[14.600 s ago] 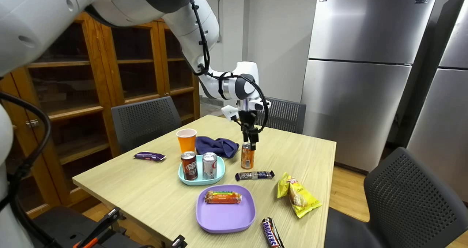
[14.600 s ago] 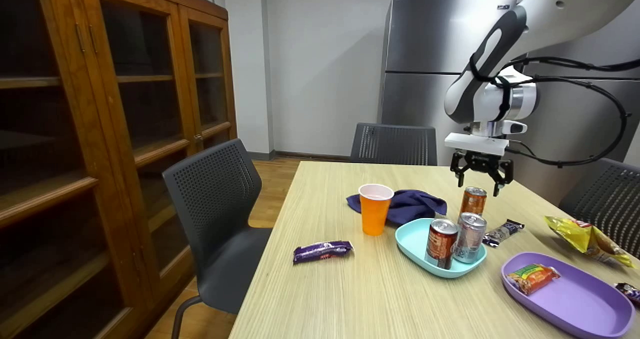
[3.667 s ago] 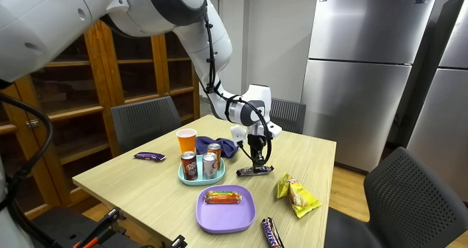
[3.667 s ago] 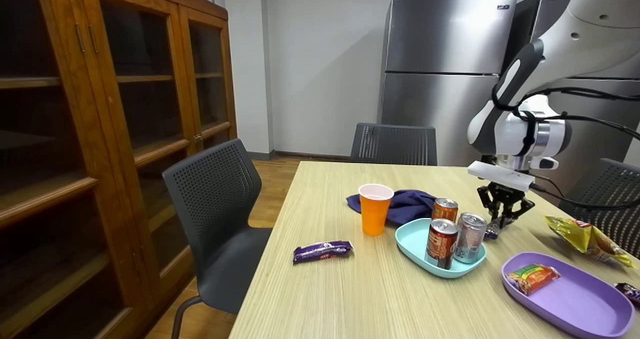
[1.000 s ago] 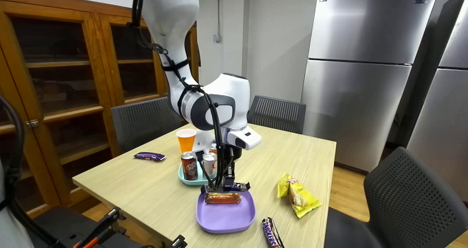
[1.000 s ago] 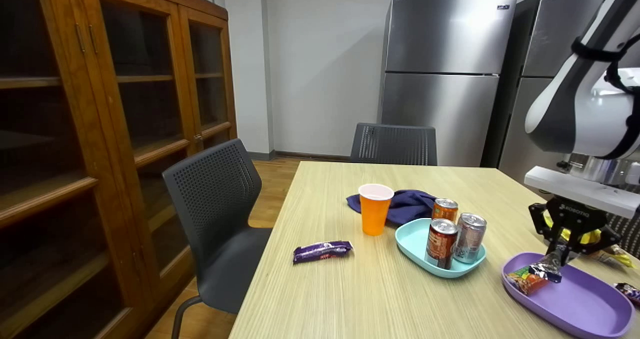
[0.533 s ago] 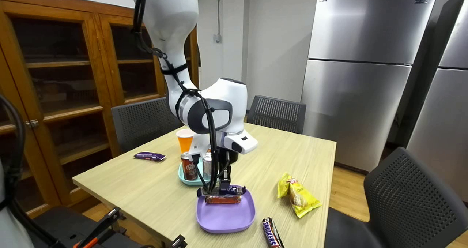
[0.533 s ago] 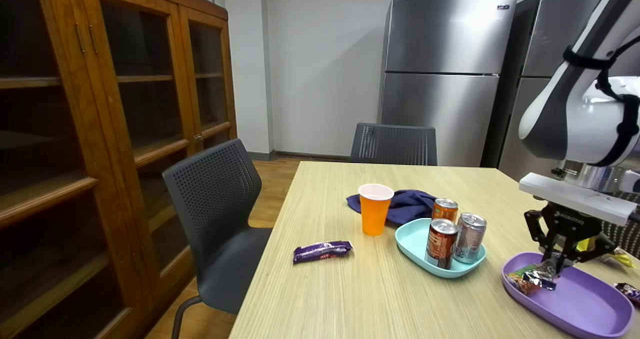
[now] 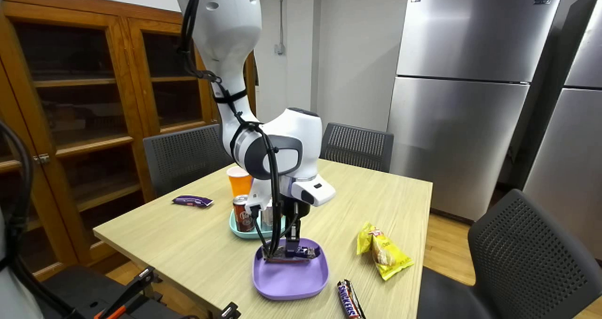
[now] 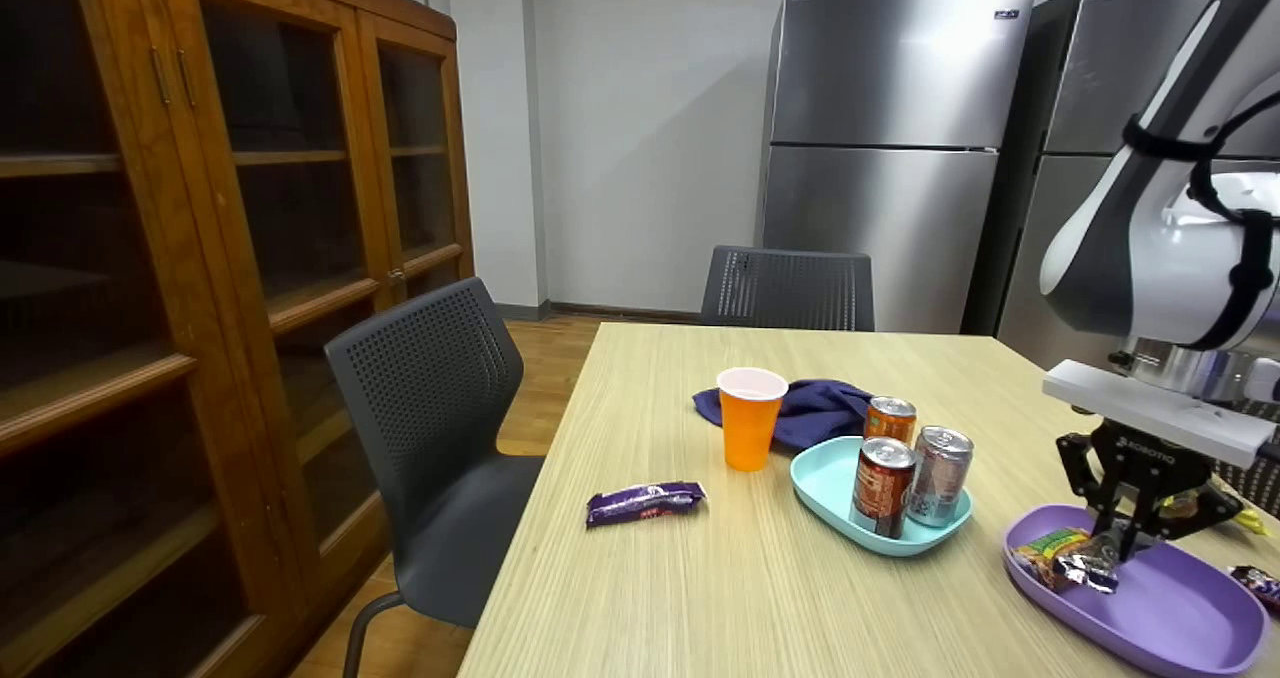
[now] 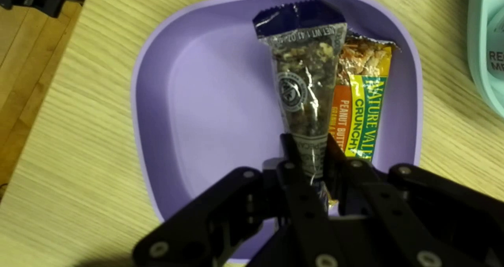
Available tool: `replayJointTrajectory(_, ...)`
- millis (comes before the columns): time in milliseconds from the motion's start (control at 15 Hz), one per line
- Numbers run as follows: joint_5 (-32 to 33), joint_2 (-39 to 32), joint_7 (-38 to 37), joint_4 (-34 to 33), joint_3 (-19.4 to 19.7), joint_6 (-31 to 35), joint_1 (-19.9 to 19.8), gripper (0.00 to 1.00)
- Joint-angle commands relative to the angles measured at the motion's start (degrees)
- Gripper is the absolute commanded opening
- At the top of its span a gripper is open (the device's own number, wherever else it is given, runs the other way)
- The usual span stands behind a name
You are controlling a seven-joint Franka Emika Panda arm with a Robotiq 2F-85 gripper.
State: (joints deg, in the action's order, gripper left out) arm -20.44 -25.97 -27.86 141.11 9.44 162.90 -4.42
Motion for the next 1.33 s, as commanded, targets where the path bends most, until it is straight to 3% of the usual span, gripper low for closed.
replayJointTrajectory(0,-1.0,-0.8,1.2,-1.3,-0.8,0.1,-1.2,0.05)
replayJointTrajectory(67,-0.7,-0.6,1.3,-1.2,-0.6,-0.1,-1.1,0.44)
replayJointTrajectory(133,-0.5,0.1,1.7,-0.7,-0.6,0.7,-1.1,0.45)
replayJointTrajectory(600,0.5,6.6,1.0,1.9,1.6,-0.1,-0.4,0.97)
replayJointTrajectory(1000,-0.3,8.7,-8.0,2.3,8.0,-1.0,0.1,1.0)
replayJointTrajectory(1133,-1.3,8.8,-10.9,2.4,8.9,-1.2,-0.8,1.0)
replayJointTrajectory(1267,-1.0,9.4,-8.4,2.6,8.0,-1.1,-2.5,1.0)
